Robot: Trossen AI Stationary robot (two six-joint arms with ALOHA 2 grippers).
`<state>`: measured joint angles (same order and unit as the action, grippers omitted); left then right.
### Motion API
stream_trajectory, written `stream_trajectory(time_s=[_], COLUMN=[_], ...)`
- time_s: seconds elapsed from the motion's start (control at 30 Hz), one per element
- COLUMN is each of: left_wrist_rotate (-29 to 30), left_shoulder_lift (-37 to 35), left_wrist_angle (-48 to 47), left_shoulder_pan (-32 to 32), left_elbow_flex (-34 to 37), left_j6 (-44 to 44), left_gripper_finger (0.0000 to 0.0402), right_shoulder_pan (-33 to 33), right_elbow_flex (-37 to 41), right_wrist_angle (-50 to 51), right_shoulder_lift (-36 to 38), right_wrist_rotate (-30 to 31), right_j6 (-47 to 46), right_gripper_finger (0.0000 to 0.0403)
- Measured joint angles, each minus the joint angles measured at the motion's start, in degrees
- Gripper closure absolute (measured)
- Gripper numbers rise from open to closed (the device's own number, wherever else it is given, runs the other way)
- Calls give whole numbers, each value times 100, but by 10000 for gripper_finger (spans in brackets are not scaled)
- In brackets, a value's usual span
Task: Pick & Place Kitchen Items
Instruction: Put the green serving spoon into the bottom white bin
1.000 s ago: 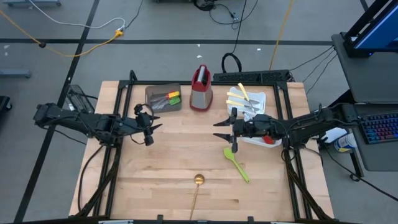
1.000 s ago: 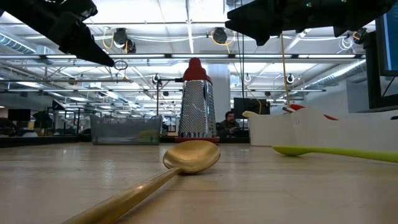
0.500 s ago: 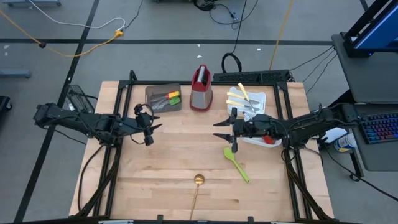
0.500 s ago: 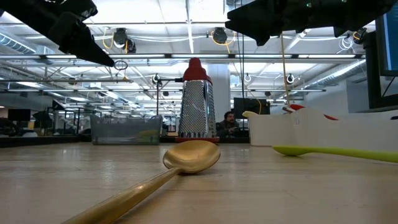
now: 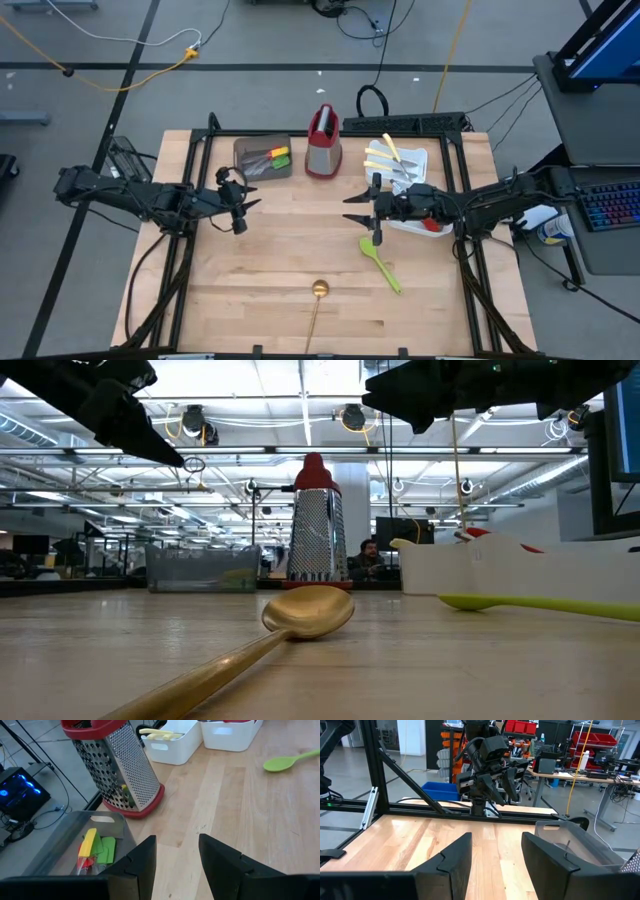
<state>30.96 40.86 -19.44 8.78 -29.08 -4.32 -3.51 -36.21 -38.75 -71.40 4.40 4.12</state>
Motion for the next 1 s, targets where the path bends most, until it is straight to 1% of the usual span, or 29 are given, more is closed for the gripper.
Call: stream_trajectory(time_s=[0.13,0.27,0.33,0.47,0.53,0.6,0.67,0.83,0.87,1.0], left_wrist_rotate=[0,0,0,0,0,0,0,2,2,0], left_shoulder_lift=[0,0,0,0,0,0,0,0,0,0], left_wrist_angle=[0,0,0,-1,0,-2,-2,71,73,98], left_shoulder_pan=[0,0,0,0,0,0,0,0,0,0], left_elbow_flex=[0,0,0,0,0,0,0,0,0,0], left_j6=[-1,0,0,0,-1,0,-1,-2,-23,-251], left_gripper_finger=[247,247,247,247,247,247,247,247,247,247], right_shoulder_pan=[21,10,4,6,17,22,34,128,131,-5], right_elbow_flex=[7,7,7,7,4,4,6,5,4,4], right_wrist_angle=[-415,-834,-896,-1042,-1088,-891,-720,-768,-815,-1108], right_shoulder_lift=[2,2,7,-1,9,4,-4,0,0,0], right_wrist_rotate=[24,11,2,33,363,735,776,723,630,-267], right_j6=[-54,-1029,-1362,-1438,-1437,-1476,-1537,-1405,-1349,-1242], right_gripper_finger=[238,238,238,238,238,238,238,238,238,238])
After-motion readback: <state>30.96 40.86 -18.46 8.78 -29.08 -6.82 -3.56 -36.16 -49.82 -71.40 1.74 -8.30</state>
